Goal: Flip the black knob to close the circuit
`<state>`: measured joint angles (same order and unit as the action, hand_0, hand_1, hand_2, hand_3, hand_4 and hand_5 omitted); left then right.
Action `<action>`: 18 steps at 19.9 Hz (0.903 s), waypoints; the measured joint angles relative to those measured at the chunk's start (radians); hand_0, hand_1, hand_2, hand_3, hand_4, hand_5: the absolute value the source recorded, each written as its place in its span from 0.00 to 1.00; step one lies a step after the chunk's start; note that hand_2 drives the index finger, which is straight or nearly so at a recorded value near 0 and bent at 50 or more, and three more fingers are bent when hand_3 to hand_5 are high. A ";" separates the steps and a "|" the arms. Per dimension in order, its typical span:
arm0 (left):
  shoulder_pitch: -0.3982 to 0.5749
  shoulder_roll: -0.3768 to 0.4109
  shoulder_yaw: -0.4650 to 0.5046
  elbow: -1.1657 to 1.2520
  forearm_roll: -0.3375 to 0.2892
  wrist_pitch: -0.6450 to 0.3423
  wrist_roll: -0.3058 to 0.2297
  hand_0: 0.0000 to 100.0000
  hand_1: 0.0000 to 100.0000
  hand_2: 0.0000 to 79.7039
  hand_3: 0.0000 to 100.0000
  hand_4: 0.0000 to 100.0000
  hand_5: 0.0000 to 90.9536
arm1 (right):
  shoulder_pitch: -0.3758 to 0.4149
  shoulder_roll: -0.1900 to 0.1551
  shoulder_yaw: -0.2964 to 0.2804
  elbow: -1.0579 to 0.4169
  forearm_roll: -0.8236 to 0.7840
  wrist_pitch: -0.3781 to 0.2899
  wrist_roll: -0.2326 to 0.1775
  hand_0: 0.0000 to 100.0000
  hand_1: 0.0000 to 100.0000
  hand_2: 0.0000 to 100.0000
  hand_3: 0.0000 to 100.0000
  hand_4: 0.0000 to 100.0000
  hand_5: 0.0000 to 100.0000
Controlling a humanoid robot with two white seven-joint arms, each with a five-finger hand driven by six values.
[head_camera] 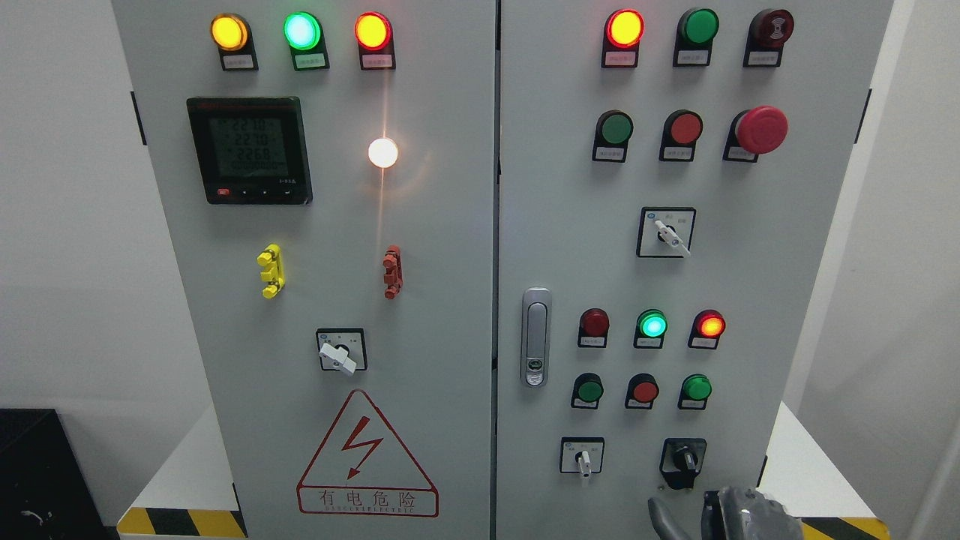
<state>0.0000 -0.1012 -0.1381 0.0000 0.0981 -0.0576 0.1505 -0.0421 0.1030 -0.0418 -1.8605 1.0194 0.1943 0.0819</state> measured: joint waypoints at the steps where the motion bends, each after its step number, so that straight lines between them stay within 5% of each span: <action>1: 0.000 0.000 0.000 0.000 0.000 0.000 0.000 0.12 0.56 0.00 0.00 0.00 0.00 | 0.018 0.002 0.004 -0.015 -0.046 0.000 -0.013 0.00 0.02 0.76 1.00 0.88 0.85; 10: 0.000 0.000 0.000 0.000 0.000 0.000 0.000 0.12 0.56 0.00 0.00 0.00 0.00 | 0.179 0.013 0.024 -0.133 -0.407 -0.040 -0.159 0.00 0.04 0.57 0.87 0.78 0.75; 12: 0.000 0.000 0.000 0.000 0.000 0.000 0.000 0.12 0.56 0.00 0.00 0.00 0.00 | 0.204 0.015 0.027 -0.148 -0.468 -0.072 -0.182 0.00 0.05 0.43 0.66 0.65 0.62; 18: 0.000 0.000 0.000 0.000 0.000 0.000 0.000 0.12 0.56 0.00 0.00 0.00 0.00 | 0.246 0.017 0.033 -0.175 -0.705 -0.121 -0.214 0.00 0.05 0.28 0.44 0.43 0.36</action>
<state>0.0000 -0.1013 -0.1381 0.0000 0.0982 -0.0576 0.1505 0.2044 0.1200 -0.0088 -2.0356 0.3148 0.0738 -0.1320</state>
